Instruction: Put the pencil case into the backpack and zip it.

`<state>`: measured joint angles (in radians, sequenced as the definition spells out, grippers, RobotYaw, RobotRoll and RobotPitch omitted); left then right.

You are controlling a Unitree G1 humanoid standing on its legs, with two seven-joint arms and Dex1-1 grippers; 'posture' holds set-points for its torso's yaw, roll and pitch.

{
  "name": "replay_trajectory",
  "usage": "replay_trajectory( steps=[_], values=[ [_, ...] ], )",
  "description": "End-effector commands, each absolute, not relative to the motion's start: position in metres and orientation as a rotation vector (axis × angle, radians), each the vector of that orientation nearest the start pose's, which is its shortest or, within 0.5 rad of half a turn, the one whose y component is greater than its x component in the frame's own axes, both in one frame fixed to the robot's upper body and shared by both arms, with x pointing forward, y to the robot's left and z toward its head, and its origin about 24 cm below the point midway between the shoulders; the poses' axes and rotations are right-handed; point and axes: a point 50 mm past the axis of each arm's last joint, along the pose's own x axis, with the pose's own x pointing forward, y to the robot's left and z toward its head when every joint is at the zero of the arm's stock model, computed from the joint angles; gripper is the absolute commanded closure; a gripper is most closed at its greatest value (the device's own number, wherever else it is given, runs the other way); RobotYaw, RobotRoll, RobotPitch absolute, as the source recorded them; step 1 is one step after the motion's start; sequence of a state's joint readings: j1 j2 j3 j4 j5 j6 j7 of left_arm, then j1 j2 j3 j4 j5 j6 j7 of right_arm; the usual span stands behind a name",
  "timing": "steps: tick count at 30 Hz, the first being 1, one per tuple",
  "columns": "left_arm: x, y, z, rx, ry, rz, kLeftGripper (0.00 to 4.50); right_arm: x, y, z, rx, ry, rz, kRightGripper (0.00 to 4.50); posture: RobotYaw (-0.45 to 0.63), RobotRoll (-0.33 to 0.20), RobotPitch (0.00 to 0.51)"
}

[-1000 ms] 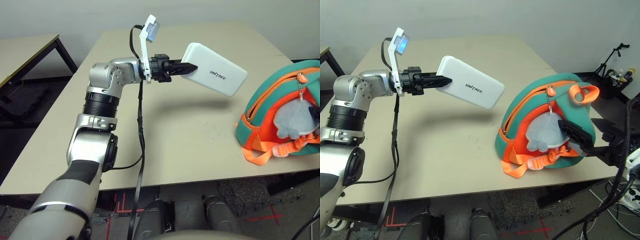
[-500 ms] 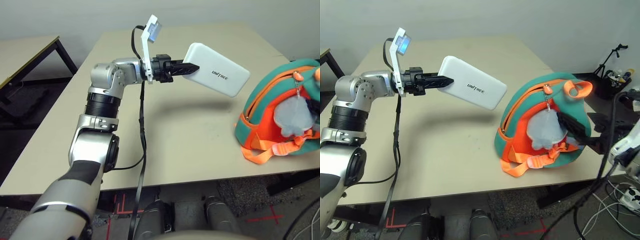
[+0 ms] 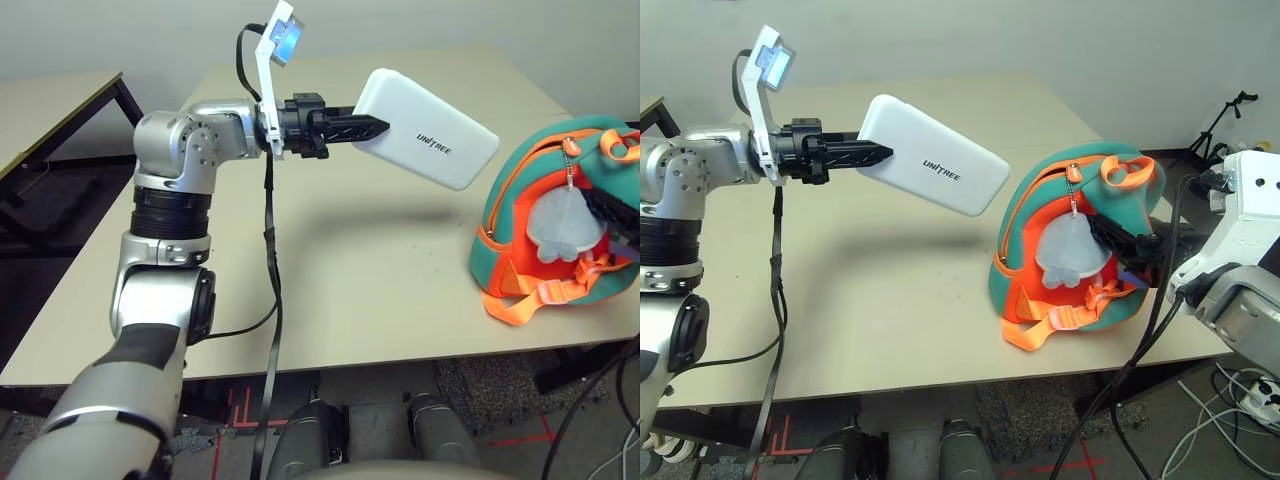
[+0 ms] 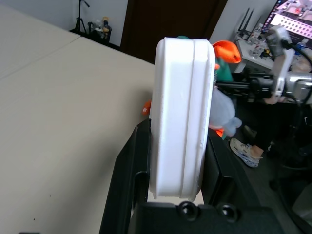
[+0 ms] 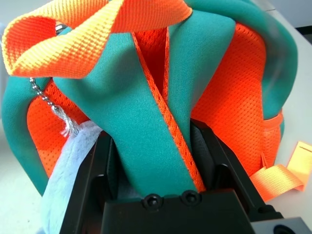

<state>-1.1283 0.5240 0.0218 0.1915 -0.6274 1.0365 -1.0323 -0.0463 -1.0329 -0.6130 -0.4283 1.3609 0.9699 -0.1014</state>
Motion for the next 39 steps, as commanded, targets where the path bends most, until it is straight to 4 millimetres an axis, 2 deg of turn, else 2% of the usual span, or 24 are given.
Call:
replay_trajectory(
  steps=[1,8,12,17,22,26,33,39],
  values=[
    [0.319,0.125,0.309,-0.037,0.068,-1.352,3.09,0.216,-0.282,0.224,0.046,0.281,0.167,1.63,-0.15,0.0,0.087],
    [0.314,0.111,0.302,-0.072,0.079,-1.415,3.09,0.207,-0.288,0.232,0.014,0.297,0.158,1.63,-0.16,0.0,0.09],
    [0.325,0.087,0.27,-0.095,0.122,-1.425,3.09,0.196,-0.292,0.244,-0.031,0.285,0.149,1.63,-0.19,0.0,0.081],
    [0.333,0.063,0.25,-0.064,0.127,-1.452,3.1,0.186,-0.291,0.262,-0.073,0.245,0.168,1.63,-0.23,0.0,0.075],
    [0.335,0.037,0.239,-0.002,0.11,-1.508,3.12,0.174,-0.288,0.273,-0.097,0.231,0.21,1.63,-0.25,0.0,0.077],
    [0.334,0.018,0.242,0.017,0.072,-1.532,3.15,0.167,-0.289,0.271,-0.097,0.259,0.22,1.63,-0.26,0.0,0.083],
    [0.317,-0.04,0.244,0.05,0.073,-1.652,3.16,0.166,-0.292,0.266,-0.081,0.298,0.237,1.63,-0.24,0.0,0.097],
    [0.302,-0.082,0.207,0.183,0.236,-1.625,3.16,0.171,-0.296,0.264,-0.065,0.32,0.245,1.63,-0.22,0.0,0.121]
  ],
)
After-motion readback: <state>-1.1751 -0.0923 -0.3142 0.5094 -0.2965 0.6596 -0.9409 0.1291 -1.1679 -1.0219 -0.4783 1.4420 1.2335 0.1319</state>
